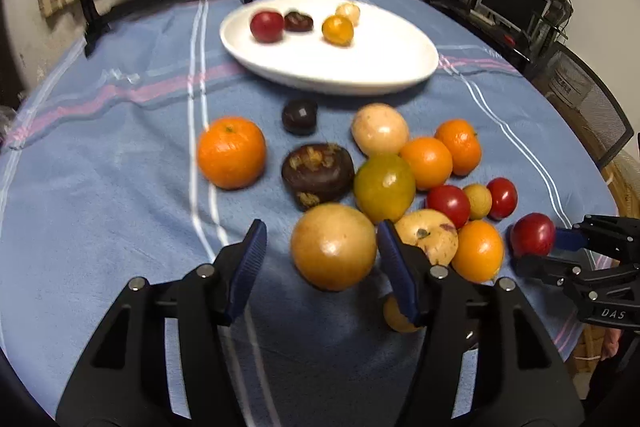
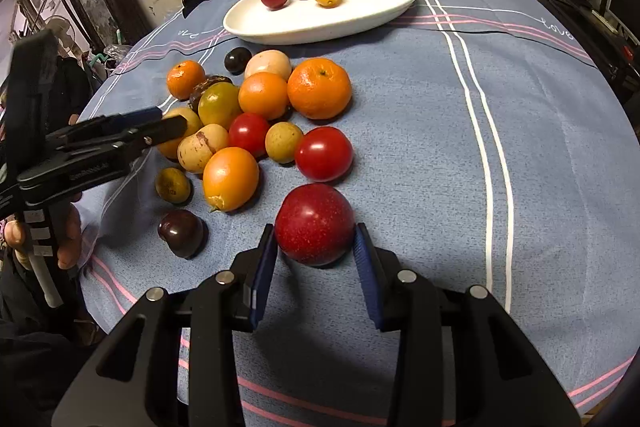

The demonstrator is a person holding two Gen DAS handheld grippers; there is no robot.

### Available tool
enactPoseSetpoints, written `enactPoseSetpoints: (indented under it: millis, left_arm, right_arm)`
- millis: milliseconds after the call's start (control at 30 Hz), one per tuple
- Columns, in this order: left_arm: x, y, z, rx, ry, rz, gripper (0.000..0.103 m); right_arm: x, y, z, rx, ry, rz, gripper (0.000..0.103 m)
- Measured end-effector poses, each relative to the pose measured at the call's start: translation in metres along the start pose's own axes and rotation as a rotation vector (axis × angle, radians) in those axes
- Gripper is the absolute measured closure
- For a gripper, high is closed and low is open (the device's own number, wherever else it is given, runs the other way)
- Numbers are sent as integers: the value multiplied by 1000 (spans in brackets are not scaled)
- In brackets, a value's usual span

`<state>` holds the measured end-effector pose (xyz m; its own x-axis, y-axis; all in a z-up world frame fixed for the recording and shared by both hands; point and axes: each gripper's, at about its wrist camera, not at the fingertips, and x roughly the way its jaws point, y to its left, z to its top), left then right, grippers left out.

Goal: Organize fruits
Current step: 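Grasp the large pale yellow fruit with the left gripper while the right gripper holds the apple, then carry both fruits onto the white plate and open both grippers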

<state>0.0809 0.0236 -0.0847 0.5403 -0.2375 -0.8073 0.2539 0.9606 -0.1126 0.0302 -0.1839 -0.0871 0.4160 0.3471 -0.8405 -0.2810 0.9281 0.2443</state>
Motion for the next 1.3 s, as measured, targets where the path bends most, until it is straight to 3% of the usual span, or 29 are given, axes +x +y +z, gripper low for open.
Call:
enactPoseSetpoints:
  millis: [167, 233, 333, 900, 1100, 1300]
  left_arm:
    - [12, 2, -1, -15, 31, -12, 45]
    - [10, 1, -3, -17, 21, -30, 57]
    - [8, -3, -5, -6, 17, -8, 58]
    - [-44, 8, 0, -65, -73, -64, 58]
    - [-45, 10, 29, -54, -62, -58, 58]
    - [-27, 9, 107, -14, -61, -41, 57]
  right_arm:
    - [-3, -2, 1, 6, -9, 4, 63]
    - [-1, -1, 1, 5, -6, 5, 63]
    - [-1, 1, 1, 3, -4, 5, 63]
    - [-15, 22, 27, -50, -74, 5, 64]
    - [-17, 21, 52, -82, -88, 27, 64]
    - [-29, 18, 114, -174, -145, 7, 64]
